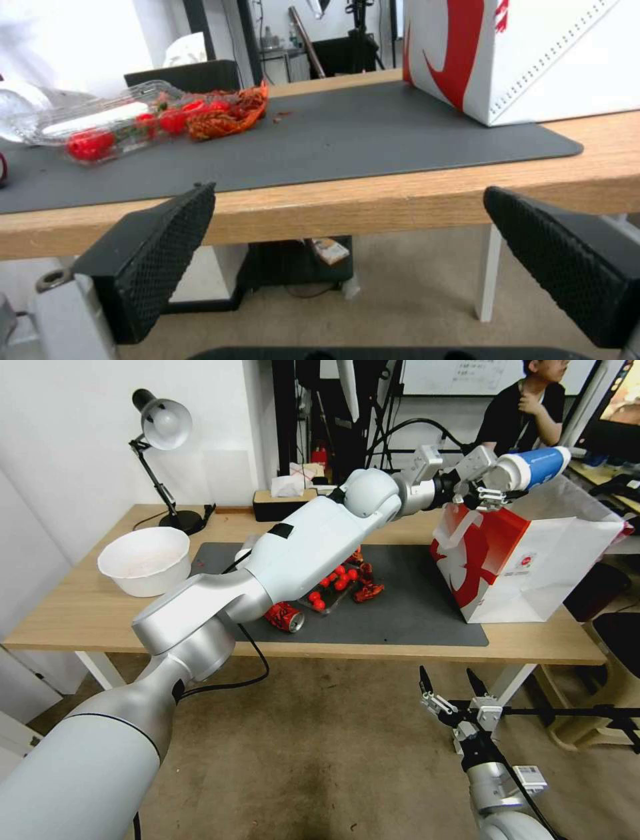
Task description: Pick up the trash from the table and place it into the takeout bag.
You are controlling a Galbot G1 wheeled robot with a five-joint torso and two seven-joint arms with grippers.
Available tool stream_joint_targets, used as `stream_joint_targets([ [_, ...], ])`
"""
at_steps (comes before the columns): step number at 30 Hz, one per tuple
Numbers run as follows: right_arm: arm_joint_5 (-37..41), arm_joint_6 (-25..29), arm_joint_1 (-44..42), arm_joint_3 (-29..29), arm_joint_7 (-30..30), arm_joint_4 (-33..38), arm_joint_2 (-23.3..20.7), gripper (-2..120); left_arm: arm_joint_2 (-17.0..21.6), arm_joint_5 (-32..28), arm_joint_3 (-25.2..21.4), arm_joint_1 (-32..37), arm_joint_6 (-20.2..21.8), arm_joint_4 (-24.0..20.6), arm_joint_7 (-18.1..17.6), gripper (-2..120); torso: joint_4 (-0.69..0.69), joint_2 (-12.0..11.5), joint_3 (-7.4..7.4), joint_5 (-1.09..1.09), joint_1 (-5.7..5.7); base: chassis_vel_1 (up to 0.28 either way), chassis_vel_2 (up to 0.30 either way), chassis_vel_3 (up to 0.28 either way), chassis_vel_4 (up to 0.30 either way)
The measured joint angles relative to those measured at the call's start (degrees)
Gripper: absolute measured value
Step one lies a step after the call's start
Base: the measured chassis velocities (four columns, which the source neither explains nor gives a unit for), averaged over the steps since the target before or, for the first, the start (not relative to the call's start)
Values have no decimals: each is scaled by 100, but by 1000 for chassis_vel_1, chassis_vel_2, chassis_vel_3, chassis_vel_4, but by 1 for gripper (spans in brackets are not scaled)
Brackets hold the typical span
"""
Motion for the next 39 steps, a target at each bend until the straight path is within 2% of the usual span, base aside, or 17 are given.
stream_joint_targets([
  [4,-11,-6,17,-25,0,-29,17,100,1,-26,13,8,13,-33,-24,91,0,0,0,0,-1,0,0,0,0],
  [7,-15,-7,19,-34,0,-35,26,100,1,-29,13,5,18,-38,-30,98,0,0,0,0,0,0,0,0,0],
  [20,-5,-15,26,-31,-5,-37,-2,100,36,-118,-225,117,100,-197,-103,100,0,0,0,0,0,0,0,0,0],
  [30,0,-25,23,-35,-5,-47,-4,100,670,-333,-508,634,523,-990,-508,100,0,0,0,-1,0,0,0,0,0],
  [32,0,-29,29,-37,-5,-60,-10,100,915,-343,-661,886,754,-1316,-1103,100,1,0,0,-2,0,0,0,0,0],
  [33,0,-29,29,-37,-5,-60,-10,100,915,-343,-661,886,754,-1316,-1103,100,1,0,0,-2,0,0,0,0,0],
  [36,0,-33,38,-37,-2,-98,-35,100,1195,-171,-891,1282,1108,-1869,-2232,100,1,0,0,-2,0,0,0,0,0],
  [37,0,-33,38,-37,-2,-98,-35,100,1195,-171,-891,1282,1108,-1869,-2232,100,1,0,0,-2,0,0,0,0,0],
  [39,1,-40,38,-38,-2,-123,-50,100,1340,-58,-977,1552,1324,-2243,-3331,100,1,0,0,-2,0,0,0,0,0],
])
